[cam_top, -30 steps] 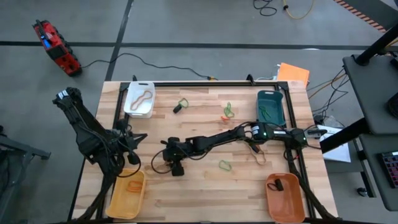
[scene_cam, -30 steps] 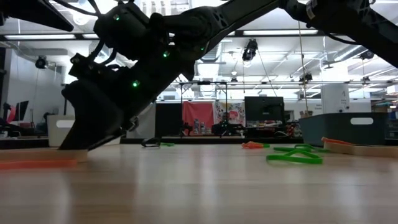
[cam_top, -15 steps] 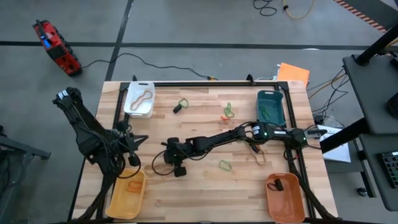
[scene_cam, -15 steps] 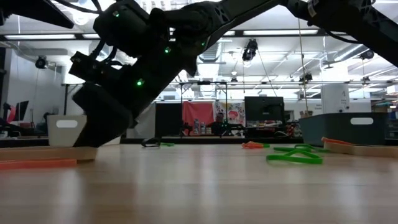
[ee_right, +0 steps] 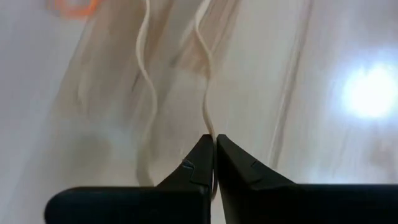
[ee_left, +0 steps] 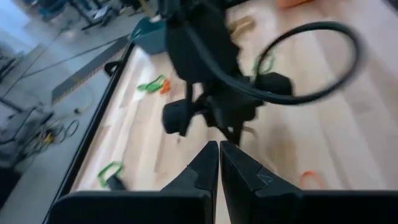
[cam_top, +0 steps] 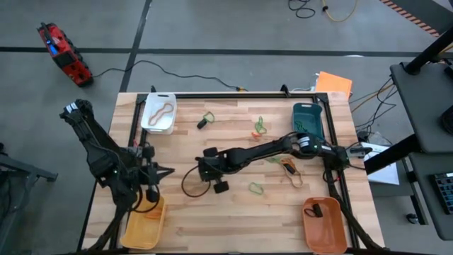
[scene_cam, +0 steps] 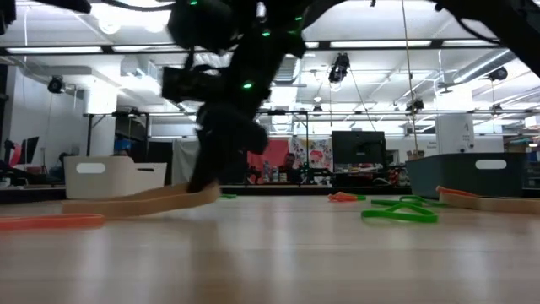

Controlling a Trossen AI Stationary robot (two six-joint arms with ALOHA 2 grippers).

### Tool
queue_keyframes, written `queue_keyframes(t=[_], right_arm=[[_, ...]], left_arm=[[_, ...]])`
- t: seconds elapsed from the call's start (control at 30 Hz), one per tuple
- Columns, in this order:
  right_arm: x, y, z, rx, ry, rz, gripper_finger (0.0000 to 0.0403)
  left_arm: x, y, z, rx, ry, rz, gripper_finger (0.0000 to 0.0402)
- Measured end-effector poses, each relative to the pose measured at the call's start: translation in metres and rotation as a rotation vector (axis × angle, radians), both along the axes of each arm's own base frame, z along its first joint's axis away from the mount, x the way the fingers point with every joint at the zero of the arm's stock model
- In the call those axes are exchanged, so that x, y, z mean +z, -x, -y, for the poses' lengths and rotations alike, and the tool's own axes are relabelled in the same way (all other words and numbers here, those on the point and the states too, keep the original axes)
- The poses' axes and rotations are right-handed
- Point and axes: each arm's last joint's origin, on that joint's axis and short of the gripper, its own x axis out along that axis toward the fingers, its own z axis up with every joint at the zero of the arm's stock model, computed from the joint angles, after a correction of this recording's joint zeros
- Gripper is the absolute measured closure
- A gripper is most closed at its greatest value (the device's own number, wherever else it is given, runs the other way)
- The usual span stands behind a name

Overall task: Sort rubber bands into baskets
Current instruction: Put the brown rubber band into the white bin

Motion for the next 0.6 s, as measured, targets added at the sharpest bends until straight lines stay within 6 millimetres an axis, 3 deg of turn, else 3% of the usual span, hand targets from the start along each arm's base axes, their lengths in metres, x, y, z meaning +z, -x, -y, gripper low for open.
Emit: queue_keyframes(t=[0.4,0.6], right_arm=[[0.026,0.078,0.008,-0.141,-0.025,0.292,0.0394],[0.040,0.099,0.000,-0.140,0.022,0.423,0.0394]], left_arm=[[0.006,-0.013,0.001,-0.073,-0.049,0.004,0.0402],[0.001,-0.029,-0.009,-0.078,-0.033,-0.047,0.0402]])
